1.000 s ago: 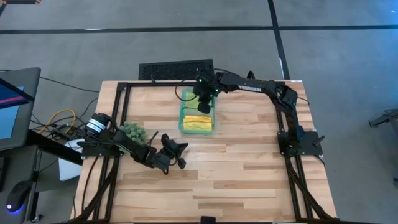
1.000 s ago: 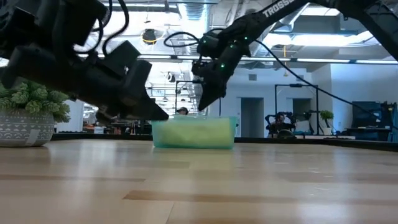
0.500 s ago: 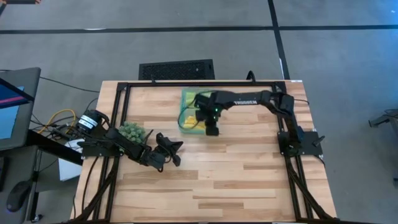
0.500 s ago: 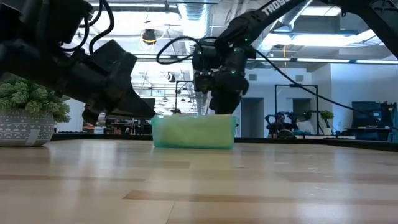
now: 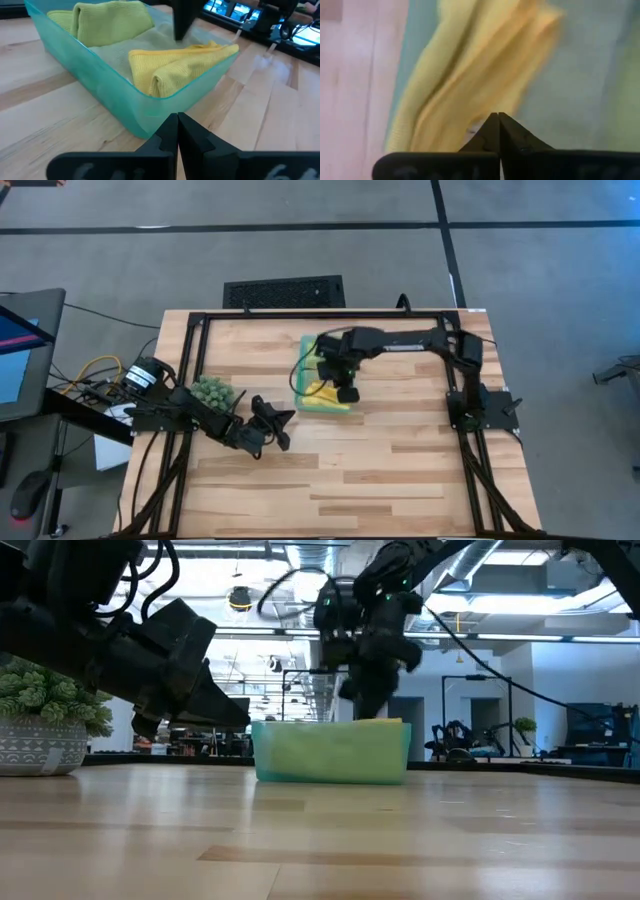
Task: Fold microfiber towels
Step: Adjust the microfiber clothes in the green bin
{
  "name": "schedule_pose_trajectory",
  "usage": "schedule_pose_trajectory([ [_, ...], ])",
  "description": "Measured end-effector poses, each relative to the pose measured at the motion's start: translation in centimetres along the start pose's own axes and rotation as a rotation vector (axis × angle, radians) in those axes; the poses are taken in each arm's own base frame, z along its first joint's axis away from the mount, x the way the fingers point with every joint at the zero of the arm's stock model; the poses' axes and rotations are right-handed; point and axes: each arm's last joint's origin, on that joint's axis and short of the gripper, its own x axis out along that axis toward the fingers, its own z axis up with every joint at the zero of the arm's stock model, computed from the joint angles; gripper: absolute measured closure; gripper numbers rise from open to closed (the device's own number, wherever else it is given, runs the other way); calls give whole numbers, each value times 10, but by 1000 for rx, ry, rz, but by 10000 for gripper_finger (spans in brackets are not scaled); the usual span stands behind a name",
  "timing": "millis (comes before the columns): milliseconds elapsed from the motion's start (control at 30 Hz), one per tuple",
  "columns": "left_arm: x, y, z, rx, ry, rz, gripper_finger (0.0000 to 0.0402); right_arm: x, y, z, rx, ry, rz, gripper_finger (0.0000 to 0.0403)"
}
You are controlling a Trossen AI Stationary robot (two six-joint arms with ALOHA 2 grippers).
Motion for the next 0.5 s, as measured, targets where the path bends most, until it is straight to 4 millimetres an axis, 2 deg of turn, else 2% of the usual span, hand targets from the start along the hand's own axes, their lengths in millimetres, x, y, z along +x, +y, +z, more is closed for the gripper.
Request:
schedule_pose_trajectory([
  [133,0,0,0,2,1,0,401,-35,-10,5,-33,-193,-39,378],
  [233,0,0,0,3,1,1,402,-46,-30,10,32,-331,-101,377],
  [333,0,0,0,6,2,2,401,-35,-53,7,68,-358,-121,385],
  [500,0,0,0,8,-2,7,401,3,-80,-1,155,-294,-139,391],
])
